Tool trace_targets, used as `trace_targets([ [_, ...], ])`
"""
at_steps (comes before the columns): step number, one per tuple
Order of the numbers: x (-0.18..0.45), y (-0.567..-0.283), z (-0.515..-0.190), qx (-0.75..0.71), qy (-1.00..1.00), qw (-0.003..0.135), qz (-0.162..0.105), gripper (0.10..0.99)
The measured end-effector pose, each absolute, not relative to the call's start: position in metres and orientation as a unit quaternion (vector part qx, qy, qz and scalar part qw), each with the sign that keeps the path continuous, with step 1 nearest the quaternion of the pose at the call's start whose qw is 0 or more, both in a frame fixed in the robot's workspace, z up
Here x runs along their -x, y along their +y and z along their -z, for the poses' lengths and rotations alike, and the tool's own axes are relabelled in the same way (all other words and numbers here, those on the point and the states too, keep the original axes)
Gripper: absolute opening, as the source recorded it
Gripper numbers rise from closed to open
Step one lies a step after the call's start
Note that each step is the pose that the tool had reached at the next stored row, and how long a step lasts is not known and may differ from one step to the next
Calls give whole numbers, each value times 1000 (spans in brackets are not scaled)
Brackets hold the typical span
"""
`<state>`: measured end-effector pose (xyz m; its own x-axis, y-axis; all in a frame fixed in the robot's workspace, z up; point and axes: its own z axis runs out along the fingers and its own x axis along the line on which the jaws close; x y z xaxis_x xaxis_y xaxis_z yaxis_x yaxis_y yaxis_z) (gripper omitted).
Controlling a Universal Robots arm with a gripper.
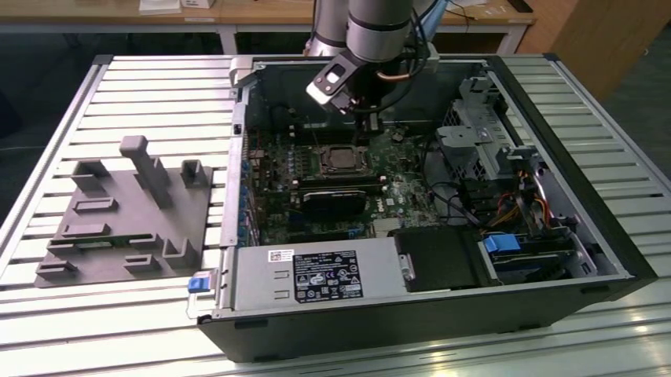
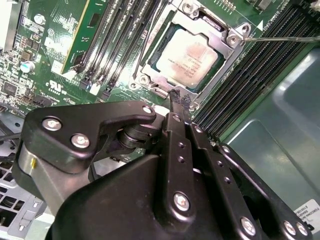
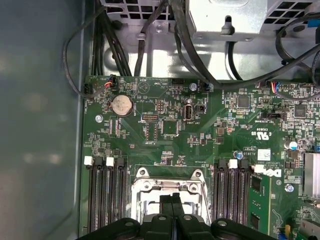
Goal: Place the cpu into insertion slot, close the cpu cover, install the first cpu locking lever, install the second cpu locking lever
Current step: 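Close the cpu cover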
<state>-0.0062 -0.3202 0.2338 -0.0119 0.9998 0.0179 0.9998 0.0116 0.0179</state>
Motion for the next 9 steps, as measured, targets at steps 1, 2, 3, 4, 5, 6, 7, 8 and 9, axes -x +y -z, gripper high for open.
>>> trace_targets([
  [1,6,-320,-234,703,-711,0,13,106],
  [2,7,-320,-233,703,-711,0,13,106],
  [3,7,-320,-233,703,-711,0,13,106],
  [4,7,-320,-233,703,-711,0,13,106],
  [5,8,-320,-232,703,-711,0,13,106],
  [6,8,-320,-232,703,-711,0,13,106],
  [7,9,-320,-232,703,-711,0,13,106],
  [8,9,-320,-231,703,-711,0,13,106],
  [9,10,-320,-231,703,-711,0,13,106],
])
